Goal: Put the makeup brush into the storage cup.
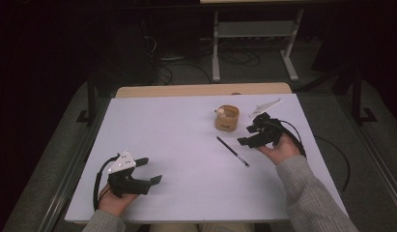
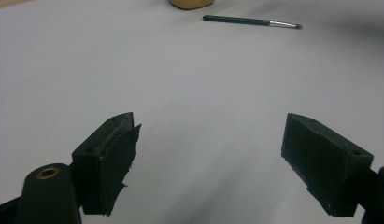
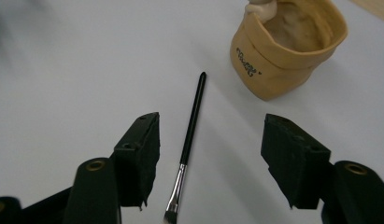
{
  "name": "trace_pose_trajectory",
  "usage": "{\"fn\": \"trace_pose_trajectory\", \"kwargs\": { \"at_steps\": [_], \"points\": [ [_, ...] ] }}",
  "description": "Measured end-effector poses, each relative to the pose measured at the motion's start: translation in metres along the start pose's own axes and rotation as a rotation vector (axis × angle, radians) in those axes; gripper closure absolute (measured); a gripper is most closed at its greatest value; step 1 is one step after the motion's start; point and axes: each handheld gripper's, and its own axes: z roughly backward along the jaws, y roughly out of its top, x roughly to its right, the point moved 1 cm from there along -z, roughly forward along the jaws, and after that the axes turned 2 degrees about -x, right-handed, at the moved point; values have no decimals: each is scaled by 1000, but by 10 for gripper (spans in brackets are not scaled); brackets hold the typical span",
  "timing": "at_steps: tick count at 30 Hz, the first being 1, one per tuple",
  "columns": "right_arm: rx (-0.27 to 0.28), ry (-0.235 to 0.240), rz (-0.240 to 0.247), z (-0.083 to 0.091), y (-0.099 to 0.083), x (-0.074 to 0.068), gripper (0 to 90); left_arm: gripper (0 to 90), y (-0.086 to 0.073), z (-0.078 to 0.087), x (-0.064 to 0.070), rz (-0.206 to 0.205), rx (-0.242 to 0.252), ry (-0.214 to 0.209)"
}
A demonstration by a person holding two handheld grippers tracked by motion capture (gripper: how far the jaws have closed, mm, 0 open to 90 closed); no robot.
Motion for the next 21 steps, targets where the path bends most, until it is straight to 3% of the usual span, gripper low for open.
{"fn": "trace_pose_trajectory", "kwargs": {
  "at_steps": [5,13,21],
  "points": [
    [-58,2,27,-19,8,-4,413,175,2,-3,0,-14,1,-7],
    [-161,16,16,-48,13,-7,480,175,1,-2,1,-11,-4,-13],
    [-204,25,21,-63,10,-9,583,176,1,-2,0,-9,-4,-11]
  ]
}}
